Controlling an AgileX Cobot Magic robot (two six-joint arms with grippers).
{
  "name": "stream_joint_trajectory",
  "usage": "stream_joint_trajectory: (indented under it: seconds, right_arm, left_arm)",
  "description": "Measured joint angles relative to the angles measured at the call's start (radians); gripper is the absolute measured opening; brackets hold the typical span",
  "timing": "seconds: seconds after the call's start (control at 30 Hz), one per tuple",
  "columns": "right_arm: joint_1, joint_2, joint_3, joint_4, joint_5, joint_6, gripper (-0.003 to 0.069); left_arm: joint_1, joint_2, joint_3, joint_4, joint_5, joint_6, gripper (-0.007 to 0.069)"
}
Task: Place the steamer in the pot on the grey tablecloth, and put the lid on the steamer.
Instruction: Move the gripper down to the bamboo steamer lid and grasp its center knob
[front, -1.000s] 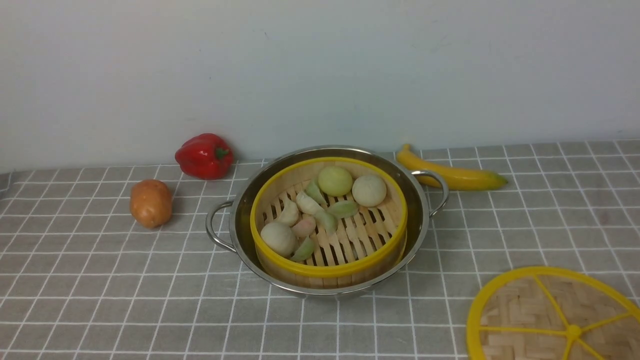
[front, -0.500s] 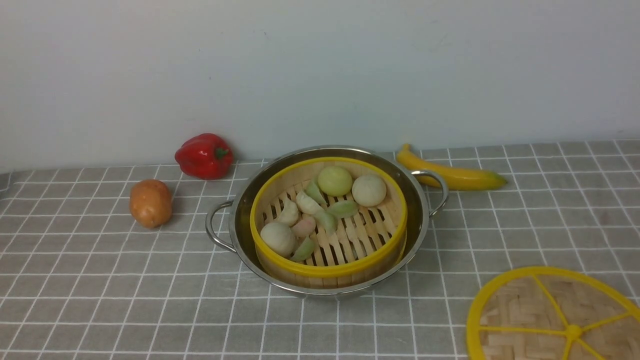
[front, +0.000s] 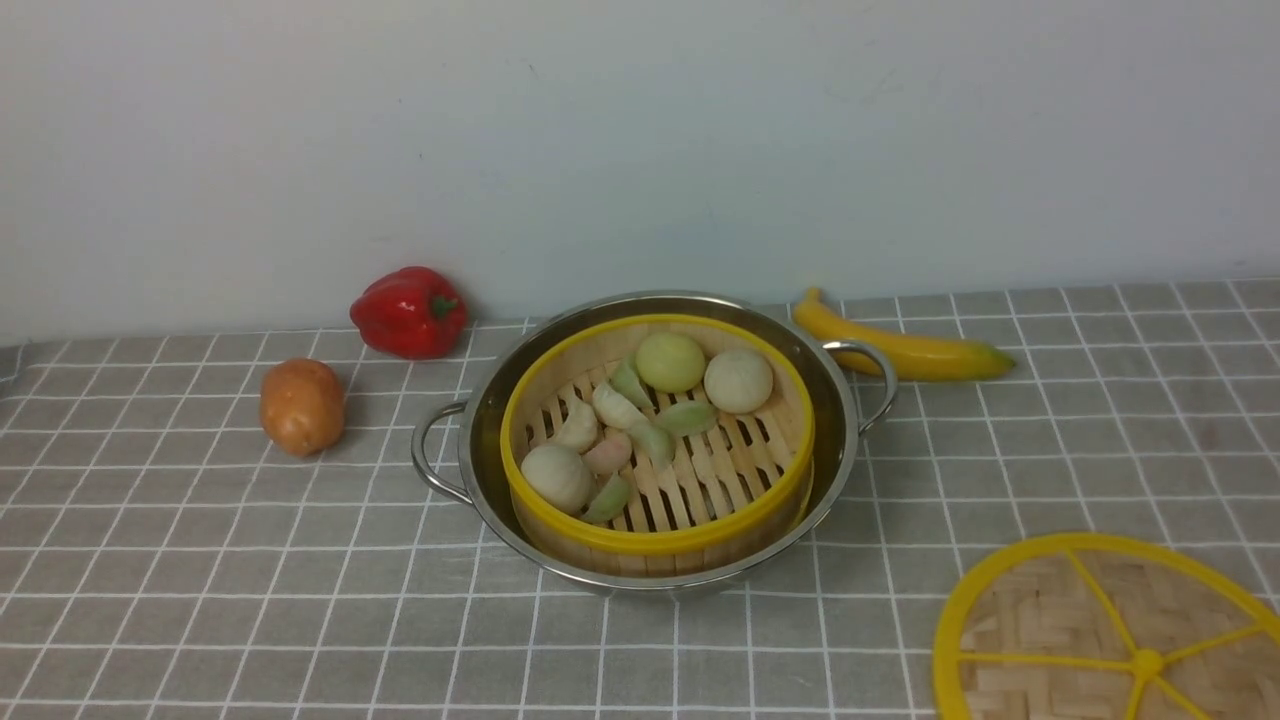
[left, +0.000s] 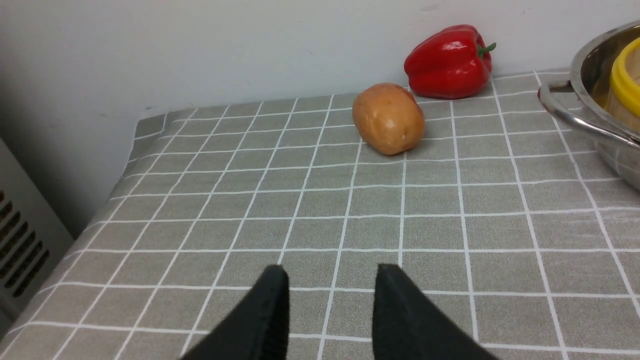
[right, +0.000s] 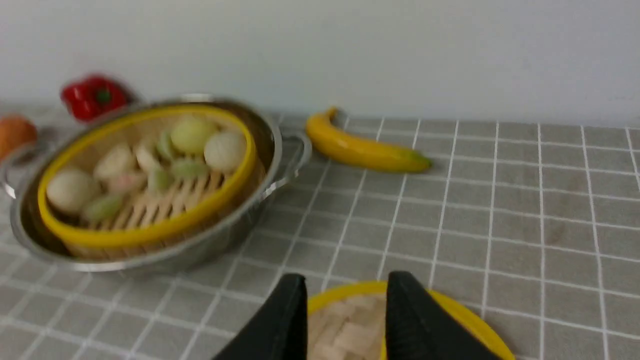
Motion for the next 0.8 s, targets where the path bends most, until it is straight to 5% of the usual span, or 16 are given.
stream_joint_trajectory:
  seconds: [0.43, 0.8]
  right_arm:
    - [0.0, 0.716, -0.377, -0.022, 0.371, -0.079, 0.0243]
    - [0.081, 1.034, -0.427, -0.15, 0.38, 0.003, 0.0243]
  left_arm:
    - [0.0, 0.0, 0.0, 0.0, 0.0, 0.0, 0.0243]
    - [0.0, 0.0, 0.0, 0.0, 0.0, 0.0, 0.0243]
